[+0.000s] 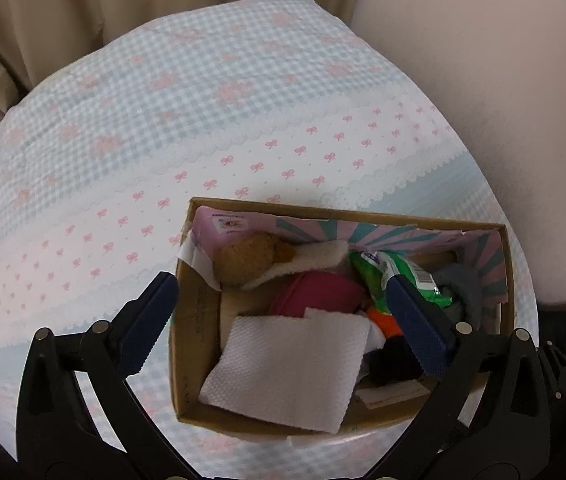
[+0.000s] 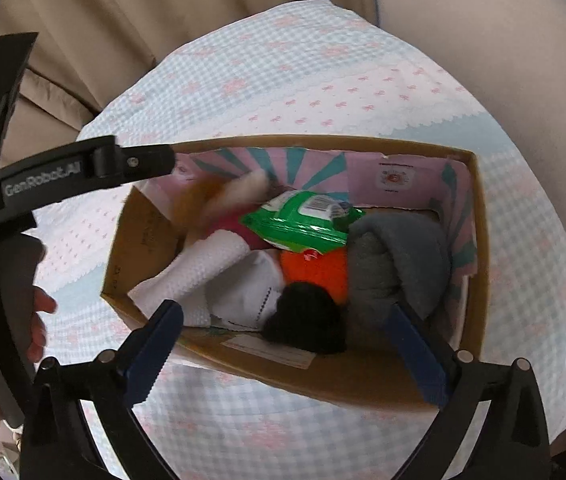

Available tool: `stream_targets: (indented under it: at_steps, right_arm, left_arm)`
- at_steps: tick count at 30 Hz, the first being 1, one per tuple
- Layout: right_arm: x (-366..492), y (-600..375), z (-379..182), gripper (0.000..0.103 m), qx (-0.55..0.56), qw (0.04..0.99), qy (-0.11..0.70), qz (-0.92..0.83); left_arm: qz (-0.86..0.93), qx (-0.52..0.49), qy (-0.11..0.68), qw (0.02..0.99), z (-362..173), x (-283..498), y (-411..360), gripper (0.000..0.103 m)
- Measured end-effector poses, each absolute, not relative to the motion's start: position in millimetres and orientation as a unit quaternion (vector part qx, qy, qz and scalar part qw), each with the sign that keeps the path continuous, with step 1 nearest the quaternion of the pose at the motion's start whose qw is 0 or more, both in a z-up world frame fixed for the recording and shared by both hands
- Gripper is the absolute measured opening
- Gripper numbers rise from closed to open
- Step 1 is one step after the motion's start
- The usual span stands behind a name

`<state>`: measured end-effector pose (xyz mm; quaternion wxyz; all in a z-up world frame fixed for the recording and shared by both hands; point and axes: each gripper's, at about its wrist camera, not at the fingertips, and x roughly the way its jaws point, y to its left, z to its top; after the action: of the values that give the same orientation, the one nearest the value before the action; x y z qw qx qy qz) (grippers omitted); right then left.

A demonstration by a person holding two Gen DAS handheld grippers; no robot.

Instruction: Organize soft objects

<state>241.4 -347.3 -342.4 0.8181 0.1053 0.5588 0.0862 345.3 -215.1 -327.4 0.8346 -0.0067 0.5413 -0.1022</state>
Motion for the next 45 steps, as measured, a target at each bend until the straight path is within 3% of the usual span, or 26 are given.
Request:
stream_targets:
  at_steps: [16, 25, 37, 45]
  right_arm:
    - [222.6, -352.1, -282.6, 0.102, 0.140, 0.840, 0.524, 0.030]
    - [185.2, -330.7, -187.7, 0.102, 0.140, 0.872, 0.470, -0.003]
    - [85.8, -274.9, -36.2, 0.102, 0.088, 0.935, 0.340, -0.049]
    - [34.6, -239.6, -4.2, 0.102, 0.048, 0.956, 0.281, -0.071]
  left_arm:
    - [-0.129, -0.022, 0.511, 0.849, -255.0, 307.5, -177.5, 0.103]
    - [-0.168, -0.038, 0.462, 0.870, -167.0, 241.0, -133.9, 0.103]
    - [-0.191, -0.042, 0.332, 0.923, -42.1, 126.7, -62.8, 0.103]
    - [-0.168, -0.019, 0.259, 0.951, -6.6, 72.2, -33.1, 0.103]
